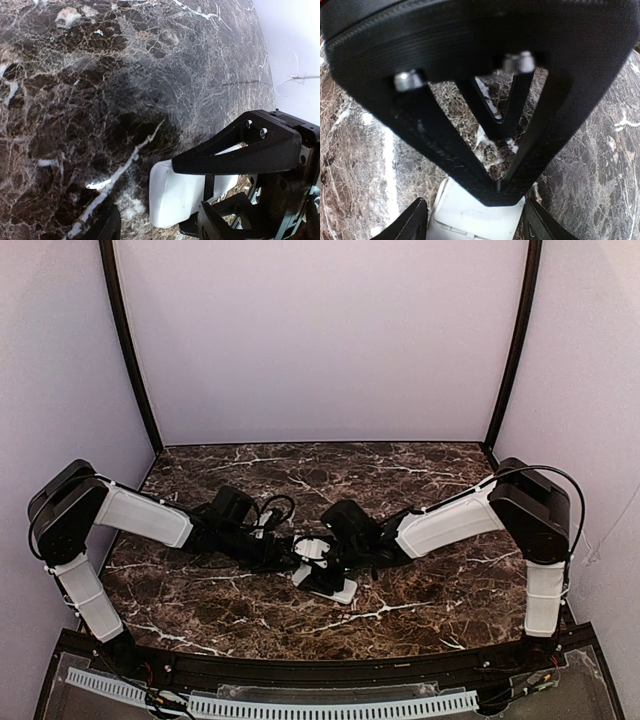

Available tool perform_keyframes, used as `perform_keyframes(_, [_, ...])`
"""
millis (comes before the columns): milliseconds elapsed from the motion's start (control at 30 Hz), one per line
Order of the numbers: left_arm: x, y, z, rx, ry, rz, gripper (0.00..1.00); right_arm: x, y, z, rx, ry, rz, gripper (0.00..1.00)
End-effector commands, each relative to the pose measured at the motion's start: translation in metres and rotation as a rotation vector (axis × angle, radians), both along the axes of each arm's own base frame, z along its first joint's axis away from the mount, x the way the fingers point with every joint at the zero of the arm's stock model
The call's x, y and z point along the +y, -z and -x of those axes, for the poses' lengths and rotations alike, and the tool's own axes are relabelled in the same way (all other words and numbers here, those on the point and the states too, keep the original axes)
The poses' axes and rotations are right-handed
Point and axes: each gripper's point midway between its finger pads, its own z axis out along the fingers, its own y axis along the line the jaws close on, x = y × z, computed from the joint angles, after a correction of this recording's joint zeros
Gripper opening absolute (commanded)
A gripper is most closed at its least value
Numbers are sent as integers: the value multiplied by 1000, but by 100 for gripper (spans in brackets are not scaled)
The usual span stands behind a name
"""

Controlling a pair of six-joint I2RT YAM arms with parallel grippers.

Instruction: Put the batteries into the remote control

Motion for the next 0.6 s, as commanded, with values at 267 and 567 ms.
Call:
perform_keyframes(267, [2, 7, 3, 19, 9, -3, 46, -2, 9, -4, -9, 25, 32, 62])
perform_keyframes(567, [-1, 12, 0, 26, 19, -27, 43, -3, 10, -4, -6, 32, 35, 61])
